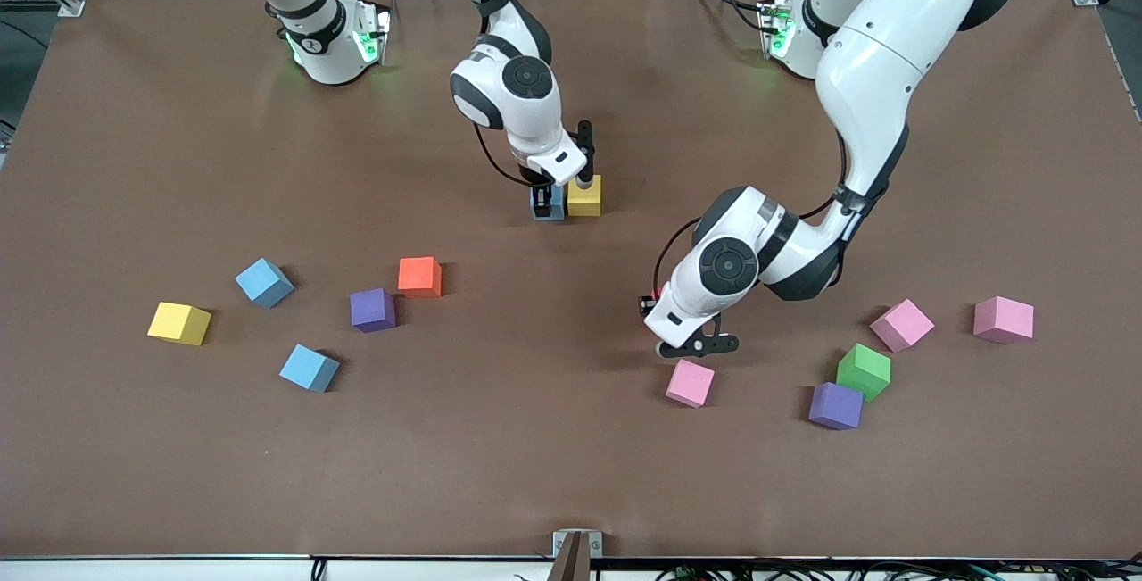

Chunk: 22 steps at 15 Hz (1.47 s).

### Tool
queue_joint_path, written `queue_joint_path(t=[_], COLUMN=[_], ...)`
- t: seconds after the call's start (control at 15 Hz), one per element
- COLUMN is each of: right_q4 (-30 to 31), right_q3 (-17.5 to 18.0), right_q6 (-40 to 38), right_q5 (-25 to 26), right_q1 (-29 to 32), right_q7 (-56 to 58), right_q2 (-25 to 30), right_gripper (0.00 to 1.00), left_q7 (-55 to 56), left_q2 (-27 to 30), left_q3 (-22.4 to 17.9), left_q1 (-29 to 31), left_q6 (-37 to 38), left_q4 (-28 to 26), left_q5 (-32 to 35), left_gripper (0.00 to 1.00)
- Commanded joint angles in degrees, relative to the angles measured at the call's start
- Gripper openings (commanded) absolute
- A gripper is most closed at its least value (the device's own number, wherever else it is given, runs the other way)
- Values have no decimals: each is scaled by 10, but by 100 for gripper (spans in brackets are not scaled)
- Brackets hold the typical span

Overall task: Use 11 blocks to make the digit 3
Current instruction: 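Grasp the red cube with the left gripper while the right gripper places blue, then carry the red cube beside the yellow cube with the left gripper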

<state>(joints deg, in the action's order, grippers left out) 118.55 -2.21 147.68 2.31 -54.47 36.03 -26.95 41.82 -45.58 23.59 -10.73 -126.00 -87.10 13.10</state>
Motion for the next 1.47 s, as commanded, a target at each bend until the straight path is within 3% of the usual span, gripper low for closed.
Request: queue_joint_path(t=[0.0,0.47,0.8,0.94,1.0,1.07,1.4], right_q4=[-7,-16,-19,-22,-22,-22,-23], right_q3=[-7,-8,-9,-8,-8,-9,-12], right_q6=[2,1,2,2,1,1,-5], right_q5=[13,13,13,13,13,14,14], right_q1=[-13,-16,-19,-19,-19,-19,-16], right_q7=[-28,-29,-30,-30,-30,-30,-28], right_q2=[-11,-19,-22,-23,-23,-23,-21], right_gripper=[47,48,48,49,52,98,100], left_q7=[-4,76,249,316,354,394,566], left_q2=[-5,76,130,135,134,133,165], left_q3=[-3,3,26,50,53,55,75], left_q1=[-3,0,1,10,9,5,11], left_q6=[1,53,51,46,46,43,-77], left_q4=[13,-41,-121,-135,-136,-139,-238], left_q5=[-4,-5,-9,-17,-27,-32,-36], left_gripper=[37,32,31,26,26,26,25])
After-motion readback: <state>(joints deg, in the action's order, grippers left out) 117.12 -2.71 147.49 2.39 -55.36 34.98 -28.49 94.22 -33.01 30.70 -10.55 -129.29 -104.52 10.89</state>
